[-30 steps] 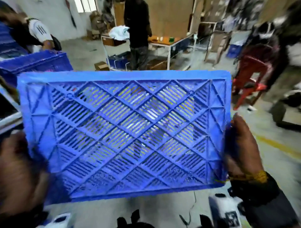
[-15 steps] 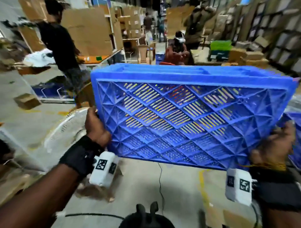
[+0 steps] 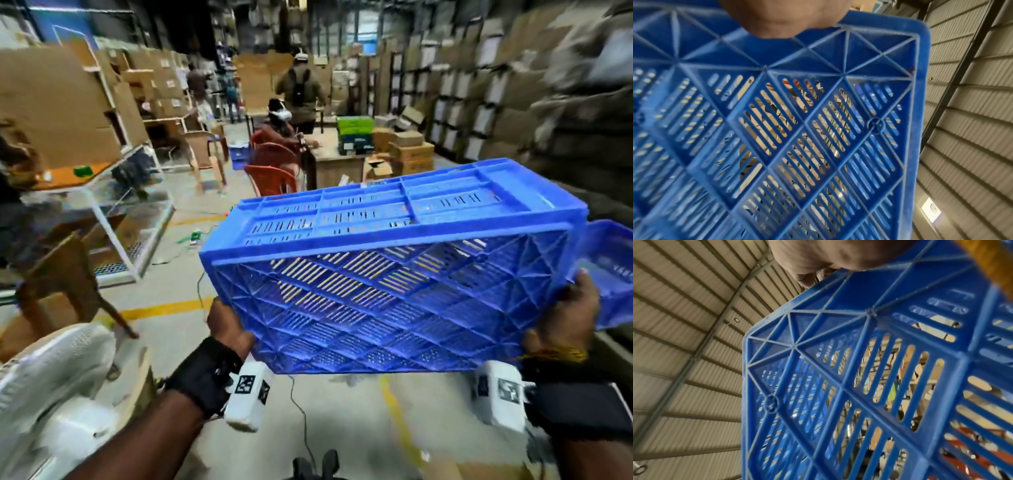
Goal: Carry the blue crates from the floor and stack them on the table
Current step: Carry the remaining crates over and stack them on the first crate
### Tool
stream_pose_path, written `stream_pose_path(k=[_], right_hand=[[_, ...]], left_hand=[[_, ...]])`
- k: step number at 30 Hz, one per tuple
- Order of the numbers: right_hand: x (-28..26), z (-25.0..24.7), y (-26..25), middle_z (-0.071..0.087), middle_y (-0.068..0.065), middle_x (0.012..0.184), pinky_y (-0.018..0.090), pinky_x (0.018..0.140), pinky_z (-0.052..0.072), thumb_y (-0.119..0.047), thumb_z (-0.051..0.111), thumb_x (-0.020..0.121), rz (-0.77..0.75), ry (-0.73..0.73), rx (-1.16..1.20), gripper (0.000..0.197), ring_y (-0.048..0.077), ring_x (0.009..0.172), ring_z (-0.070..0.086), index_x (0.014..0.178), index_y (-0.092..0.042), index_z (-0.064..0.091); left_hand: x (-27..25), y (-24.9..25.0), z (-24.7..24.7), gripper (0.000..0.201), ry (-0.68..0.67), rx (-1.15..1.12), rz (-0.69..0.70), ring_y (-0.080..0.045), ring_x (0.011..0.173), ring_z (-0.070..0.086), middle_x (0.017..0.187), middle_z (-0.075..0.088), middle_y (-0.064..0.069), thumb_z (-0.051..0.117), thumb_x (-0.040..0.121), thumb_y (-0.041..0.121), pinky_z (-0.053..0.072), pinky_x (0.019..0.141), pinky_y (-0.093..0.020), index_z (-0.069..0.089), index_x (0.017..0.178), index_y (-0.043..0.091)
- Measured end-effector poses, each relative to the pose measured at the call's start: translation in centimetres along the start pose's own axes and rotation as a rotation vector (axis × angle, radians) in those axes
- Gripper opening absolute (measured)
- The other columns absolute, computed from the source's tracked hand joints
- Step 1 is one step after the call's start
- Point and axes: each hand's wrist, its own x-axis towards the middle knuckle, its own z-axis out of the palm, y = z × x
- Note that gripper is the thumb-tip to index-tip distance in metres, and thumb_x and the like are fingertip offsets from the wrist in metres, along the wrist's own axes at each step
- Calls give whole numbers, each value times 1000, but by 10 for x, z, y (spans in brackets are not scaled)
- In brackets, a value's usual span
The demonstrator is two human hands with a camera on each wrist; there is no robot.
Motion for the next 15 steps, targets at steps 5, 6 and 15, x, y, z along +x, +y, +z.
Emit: stream_pose_path(k=[5, 6, 15], right_hand=[[4, 48, 39, 66, -13, 62, 20, 63, 49, -37, 62, 82, -64, 199, -219, 21, 4, 65, 62, 70, -19, 60], [5, 57, 48, 66, -13, 60, 20, 62, 49, -36, 62, 82, -88, 218, -223, 23, 3, 62, 61, 67, -19, 60], [25, 72, 85, 55, -7, 63, 24, 69, 47, -25, 53, 80, -148, 192, -190, 14, 13, 68, 53, 66, -23, 52]], left_hand=[[61, 26, 1, 40, -106, 11, -269, -36, 105, 72, 121, 72, -15, 36, 105, 29, 60, 89, -54, 64, 129, 13], [75, 36, 2, 39, -153, 45, -355, -36, 96, 75, 113, 76, -16, 37, 106, 29, 63, 79, -56, 67, 124, 11], [157, 55, -14, 41, -503, 149, -694, -15, 98, 76, 118, 76, -4, 75, 80, -10, 62, 91, -44, 79, 113, 13]])
